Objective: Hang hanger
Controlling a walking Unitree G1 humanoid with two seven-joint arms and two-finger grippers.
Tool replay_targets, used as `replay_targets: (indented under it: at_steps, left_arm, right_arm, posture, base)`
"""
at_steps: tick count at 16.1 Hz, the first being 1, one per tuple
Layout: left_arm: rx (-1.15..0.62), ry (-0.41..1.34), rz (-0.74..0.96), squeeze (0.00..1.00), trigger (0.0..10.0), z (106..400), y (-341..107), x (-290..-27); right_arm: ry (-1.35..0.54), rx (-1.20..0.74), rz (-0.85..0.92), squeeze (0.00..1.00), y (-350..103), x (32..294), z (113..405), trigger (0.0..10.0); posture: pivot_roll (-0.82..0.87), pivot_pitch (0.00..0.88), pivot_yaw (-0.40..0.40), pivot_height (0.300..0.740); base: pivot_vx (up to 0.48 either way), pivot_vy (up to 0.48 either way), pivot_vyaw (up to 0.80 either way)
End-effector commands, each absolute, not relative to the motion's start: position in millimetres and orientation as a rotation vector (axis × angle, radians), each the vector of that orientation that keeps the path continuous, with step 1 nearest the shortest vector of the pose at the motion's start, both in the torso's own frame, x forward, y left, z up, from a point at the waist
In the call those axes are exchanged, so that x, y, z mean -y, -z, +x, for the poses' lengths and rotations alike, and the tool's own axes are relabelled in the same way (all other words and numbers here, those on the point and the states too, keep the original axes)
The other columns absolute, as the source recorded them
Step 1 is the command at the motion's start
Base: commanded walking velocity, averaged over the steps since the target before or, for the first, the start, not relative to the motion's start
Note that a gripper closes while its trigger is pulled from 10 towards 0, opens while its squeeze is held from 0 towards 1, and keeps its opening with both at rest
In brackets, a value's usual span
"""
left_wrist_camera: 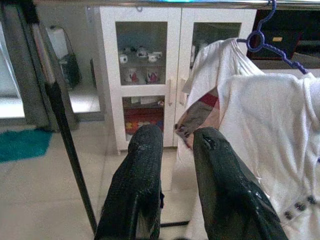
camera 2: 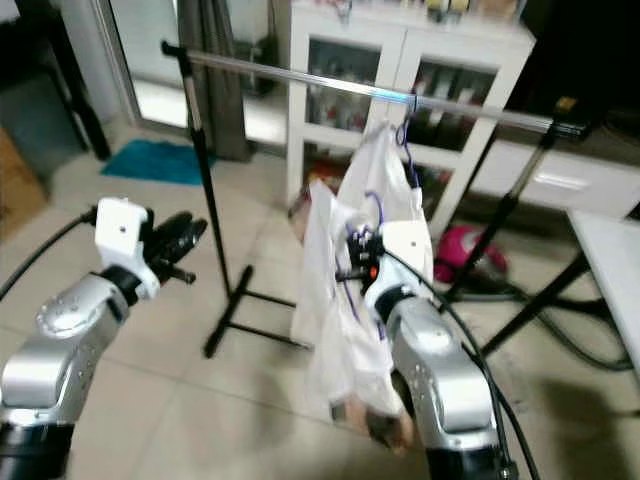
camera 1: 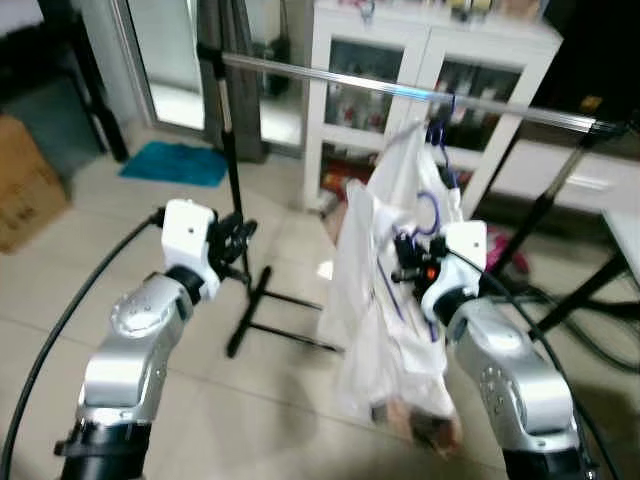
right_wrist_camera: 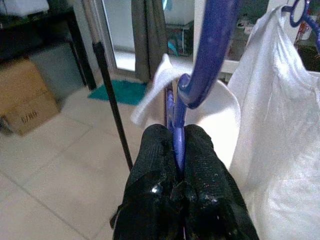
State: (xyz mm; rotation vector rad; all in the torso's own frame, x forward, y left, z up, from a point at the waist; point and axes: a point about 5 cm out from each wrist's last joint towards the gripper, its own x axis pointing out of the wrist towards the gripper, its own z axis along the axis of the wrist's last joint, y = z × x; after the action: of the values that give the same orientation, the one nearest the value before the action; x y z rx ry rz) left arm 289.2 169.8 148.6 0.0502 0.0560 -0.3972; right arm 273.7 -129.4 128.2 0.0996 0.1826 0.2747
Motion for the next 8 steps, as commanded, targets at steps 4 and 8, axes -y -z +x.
replay_targets:
  at_steps: [4, 8]
  left_arm:
    - [-0.057, 0.425, 0.068, 0.00, 10.0, 289.7, -150.6, -165.7]
    - [-0.057, 0.434, 0.076, 0.00, 10.0, 290.8, -151.8, -165.0]
  right_arm:
    - [-0.258, -0.133, 0.067, 0.00, -138.6, 132.3, 278.3, 10.0]
    - [-0.243, -0.106, 0.051, 0.00, -143.1, 130.7, 282.7, 10.0]
  posture:
    - [0.15, 0.000, -0.012, 0.740]
    - [0.15, 0.000, -0.013, 0.740]
  base:
    - [0.480, 0.000, 0.00]
    - [0.480, 0.000, 0.00]
